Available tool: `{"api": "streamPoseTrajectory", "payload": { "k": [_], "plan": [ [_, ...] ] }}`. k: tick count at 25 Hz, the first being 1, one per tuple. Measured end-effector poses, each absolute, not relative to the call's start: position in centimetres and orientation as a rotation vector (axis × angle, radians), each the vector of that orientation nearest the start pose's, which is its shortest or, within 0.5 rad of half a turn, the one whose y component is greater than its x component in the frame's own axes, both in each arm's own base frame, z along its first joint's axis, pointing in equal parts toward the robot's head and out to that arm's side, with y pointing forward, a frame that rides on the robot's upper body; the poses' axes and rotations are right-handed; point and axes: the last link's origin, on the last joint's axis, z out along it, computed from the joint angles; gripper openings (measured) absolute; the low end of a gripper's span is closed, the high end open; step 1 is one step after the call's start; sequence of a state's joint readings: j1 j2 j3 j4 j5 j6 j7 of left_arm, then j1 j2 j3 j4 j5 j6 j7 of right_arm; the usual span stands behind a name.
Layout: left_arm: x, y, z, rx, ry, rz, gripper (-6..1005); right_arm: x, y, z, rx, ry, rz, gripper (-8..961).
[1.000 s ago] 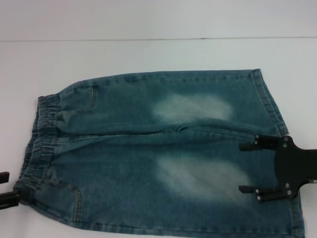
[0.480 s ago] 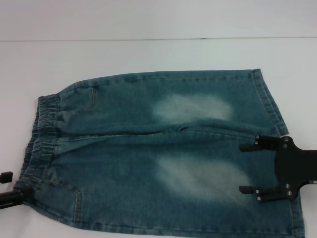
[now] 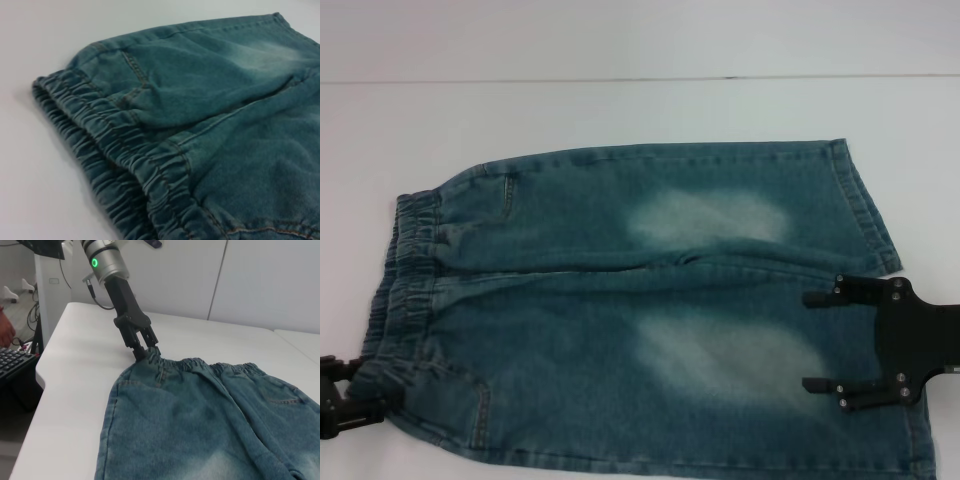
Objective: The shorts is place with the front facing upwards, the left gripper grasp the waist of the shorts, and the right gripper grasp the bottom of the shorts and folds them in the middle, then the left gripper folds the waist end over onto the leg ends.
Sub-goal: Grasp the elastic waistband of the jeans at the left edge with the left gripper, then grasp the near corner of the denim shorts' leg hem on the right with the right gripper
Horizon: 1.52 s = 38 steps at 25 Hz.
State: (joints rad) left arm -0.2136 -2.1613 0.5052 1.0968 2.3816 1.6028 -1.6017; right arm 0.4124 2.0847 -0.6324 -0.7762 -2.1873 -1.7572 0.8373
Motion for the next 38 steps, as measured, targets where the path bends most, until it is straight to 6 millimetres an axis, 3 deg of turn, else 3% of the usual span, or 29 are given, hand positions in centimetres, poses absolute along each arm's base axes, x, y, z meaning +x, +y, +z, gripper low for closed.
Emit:
{"api": "streamPoseTrajectory", "payload": {
  "k": [2, 13, 15, 21, 31, 38],
  "plan": [
    [-36.4, 23.6, 5.1, -2.465, -1.069, -0.171, 730, 29.5, 27.6, 1.2, -2.866, -0.108, 0.478, 882],
    [-36.3, 24.3, 4.9, -2.457, -1.053, -0.158, 517, 29.5, 27.5, 1.2, -2.868, -0.104, 0.478, 881],
    [-36.3, 24.3, 4.8, -2.455, -1.05, -0.159, 278, 29.6, 27.5, 1.2, -2.872, -0.102, 0.477, 881],
    [-36.3, 24.6, 4.8, -2.45, -1.03, -0.16, 90, 30.1, 27.4, 2.3, -2.967, 0.006, 0.371, 882],
    [-36.3, 25.2, 4.3, -2.454, -0.976, -0.175, 50, 29.8, 26.8, 7.4, -3.101, 0.207, -0.125, 881],
    [-36.2, 25.3, 4.1, -2.465, -0.98, -0.173, 51, 29.9, 27.1, 7.5, -3.13, 0.322, -0.424, 882]
  ]
}}
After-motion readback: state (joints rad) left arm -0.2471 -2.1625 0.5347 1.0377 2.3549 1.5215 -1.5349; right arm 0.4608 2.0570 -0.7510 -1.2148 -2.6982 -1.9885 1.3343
